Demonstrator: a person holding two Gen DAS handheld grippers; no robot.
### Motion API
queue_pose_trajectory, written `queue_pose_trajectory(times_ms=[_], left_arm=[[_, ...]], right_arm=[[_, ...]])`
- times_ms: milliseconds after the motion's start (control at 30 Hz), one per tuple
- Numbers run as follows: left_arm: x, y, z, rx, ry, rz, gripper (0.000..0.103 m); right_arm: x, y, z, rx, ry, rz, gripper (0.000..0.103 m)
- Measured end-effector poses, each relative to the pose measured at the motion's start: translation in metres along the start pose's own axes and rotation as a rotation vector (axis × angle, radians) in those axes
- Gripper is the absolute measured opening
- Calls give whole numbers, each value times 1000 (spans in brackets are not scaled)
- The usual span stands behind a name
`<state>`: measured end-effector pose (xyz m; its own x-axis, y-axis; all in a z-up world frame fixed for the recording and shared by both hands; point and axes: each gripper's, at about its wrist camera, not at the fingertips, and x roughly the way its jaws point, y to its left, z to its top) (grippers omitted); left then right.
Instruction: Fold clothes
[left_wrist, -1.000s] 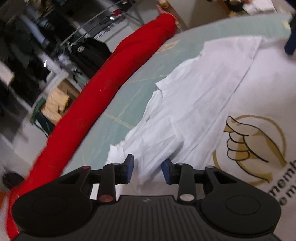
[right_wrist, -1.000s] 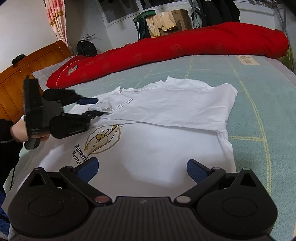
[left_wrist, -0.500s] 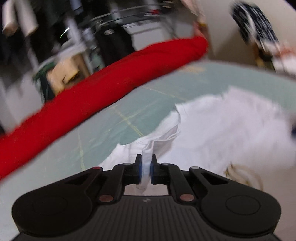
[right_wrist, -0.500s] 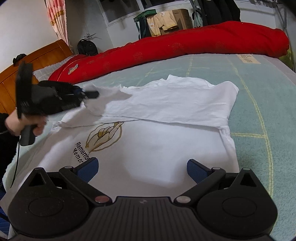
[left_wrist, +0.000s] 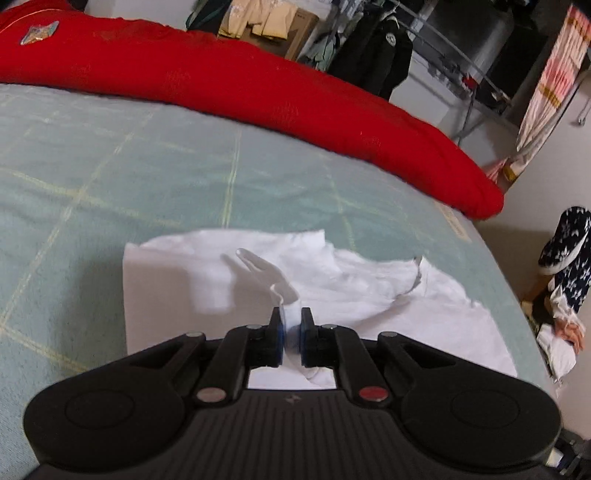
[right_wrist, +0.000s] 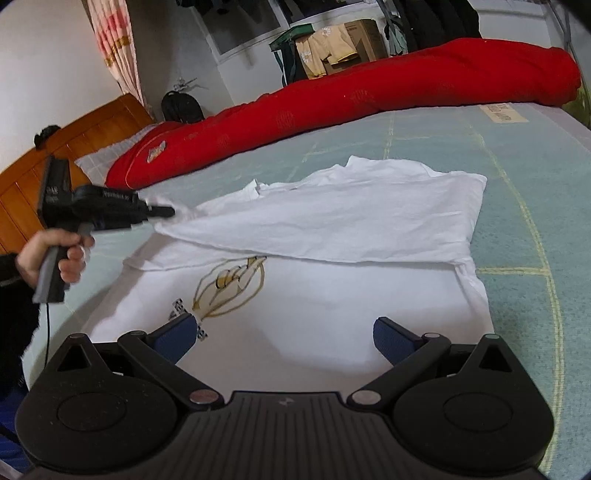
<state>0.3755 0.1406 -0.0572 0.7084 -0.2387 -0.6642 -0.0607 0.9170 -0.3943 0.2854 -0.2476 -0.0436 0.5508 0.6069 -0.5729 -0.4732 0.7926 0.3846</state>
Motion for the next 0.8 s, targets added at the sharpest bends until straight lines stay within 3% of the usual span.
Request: queue_pose_trajectory(times_ms=[200,267,400,467,633,800], left_arm=[[-4,0,-18,34,-58,-11,8],[-7,-1,-25,46,-78,-14,18],[-9,0,-33,38,-90,-21,30],[-10,2,-34,12,-99,-41,39],[-6,1,-35,-6,-111,-77,44],[3,2,-38,-35,-84,-96,46]], right_arm=[[5,-8,5,34,-6,-6,103],[7,-13,10,55,-11,3,103],[25,-29,19,100,-6,4,103],[34,-37,24,124,-31,-19,103],[27,-55,28,165,-131,-145,103],[16,-73,17,197,-155,-170,92]])
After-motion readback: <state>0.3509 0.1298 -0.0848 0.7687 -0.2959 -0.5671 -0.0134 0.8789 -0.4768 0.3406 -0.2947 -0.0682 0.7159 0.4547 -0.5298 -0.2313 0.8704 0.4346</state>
